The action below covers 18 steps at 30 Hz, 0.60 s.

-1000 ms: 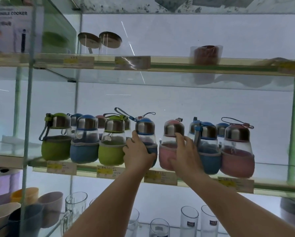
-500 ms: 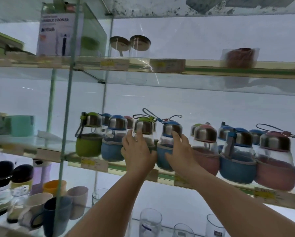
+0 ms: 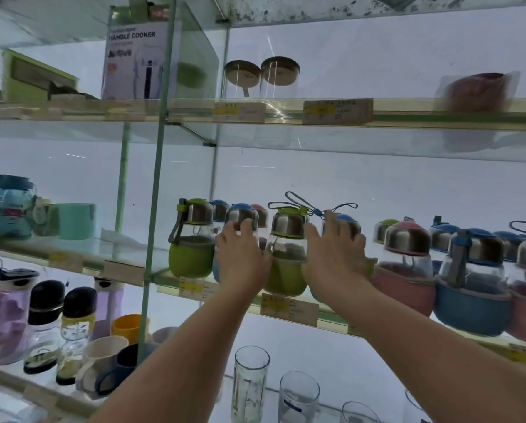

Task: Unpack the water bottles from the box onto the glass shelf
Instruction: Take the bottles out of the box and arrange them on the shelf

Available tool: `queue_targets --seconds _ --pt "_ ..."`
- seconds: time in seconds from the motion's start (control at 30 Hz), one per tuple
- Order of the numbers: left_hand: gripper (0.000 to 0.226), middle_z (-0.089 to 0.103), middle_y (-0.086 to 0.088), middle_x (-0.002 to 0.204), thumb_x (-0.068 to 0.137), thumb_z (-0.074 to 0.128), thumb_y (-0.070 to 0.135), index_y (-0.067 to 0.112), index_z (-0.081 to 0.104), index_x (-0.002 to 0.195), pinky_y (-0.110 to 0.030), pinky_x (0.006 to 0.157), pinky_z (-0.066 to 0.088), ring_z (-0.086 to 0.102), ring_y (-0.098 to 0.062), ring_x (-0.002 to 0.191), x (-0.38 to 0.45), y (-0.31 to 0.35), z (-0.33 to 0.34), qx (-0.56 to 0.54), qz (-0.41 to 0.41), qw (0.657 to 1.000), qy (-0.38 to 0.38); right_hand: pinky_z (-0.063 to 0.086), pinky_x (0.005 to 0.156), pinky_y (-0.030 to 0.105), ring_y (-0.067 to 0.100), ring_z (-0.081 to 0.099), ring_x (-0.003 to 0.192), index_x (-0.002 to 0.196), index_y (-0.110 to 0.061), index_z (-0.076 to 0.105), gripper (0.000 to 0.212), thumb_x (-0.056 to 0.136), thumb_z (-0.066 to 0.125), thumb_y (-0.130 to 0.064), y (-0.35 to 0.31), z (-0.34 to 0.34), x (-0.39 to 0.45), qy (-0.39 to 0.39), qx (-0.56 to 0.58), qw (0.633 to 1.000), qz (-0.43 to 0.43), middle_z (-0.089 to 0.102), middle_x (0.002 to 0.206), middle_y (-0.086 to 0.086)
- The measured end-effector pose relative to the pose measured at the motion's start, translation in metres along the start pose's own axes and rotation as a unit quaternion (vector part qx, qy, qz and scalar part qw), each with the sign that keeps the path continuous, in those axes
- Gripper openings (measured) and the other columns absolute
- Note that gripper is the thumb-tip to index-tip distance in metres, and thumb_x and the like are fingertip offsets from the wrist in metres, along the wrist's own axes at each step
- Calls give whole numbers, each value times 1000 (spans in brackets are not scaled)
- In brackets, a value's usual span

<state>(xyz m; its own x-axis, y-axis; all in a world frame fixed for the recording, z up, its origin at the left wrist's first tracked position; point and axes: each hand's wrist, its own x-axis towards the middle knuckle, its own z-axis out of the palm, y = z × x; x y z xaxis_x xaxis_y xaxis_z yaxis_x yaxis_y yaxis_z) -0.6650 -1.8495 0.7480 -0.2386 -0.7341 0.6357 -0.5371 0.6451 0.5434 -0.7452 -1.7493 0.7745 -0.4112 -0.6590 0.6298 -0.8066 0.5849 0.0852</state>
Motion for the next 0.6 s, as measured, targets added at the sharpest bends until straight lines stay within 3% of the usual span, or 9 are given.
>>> queue_targets --seconds 0.1,0.2,0.33,0.6 --pt "76 18 -12 151 88 61 28 16 16 147 -43 108 32 23 -33 137 6 -14 -7 -6 -44 999 -25 30 109 44 32 23 139 144 -24 23 59 94 53 -33 -19 4 5 4 110 993 -51 16 153 11" --pt "76 27 -14 147 86 62 19 11 17 146 -40 112 30 32 -32 133 9 -25 -8 -17 -40 997 -63 36 107 39 32 25 140 148 -25 15 64 95 52 -26 -31 18 9 -40 190 981 -23 8 156 11" --pt "75 29 -12 146 86 62 17 12 17 146 -40 112 31 33 -30 132 9 -30 -8 -9 -26 997 -76 40 104 39 38 22 138 146 -21 20 61 94 52 -13 -49 32 15 -42 162 986 15 -2 155 19" --pt "84 30 -9 147 80 62 11 19 15 149 -40 106 39 39 -28 130 9 -42 -16 2 3 990 -138 33 109 46 42 6 142 147 -18 19 61 95 49 -9 -56 28 12 -79 153 984 36 -10 155 21"
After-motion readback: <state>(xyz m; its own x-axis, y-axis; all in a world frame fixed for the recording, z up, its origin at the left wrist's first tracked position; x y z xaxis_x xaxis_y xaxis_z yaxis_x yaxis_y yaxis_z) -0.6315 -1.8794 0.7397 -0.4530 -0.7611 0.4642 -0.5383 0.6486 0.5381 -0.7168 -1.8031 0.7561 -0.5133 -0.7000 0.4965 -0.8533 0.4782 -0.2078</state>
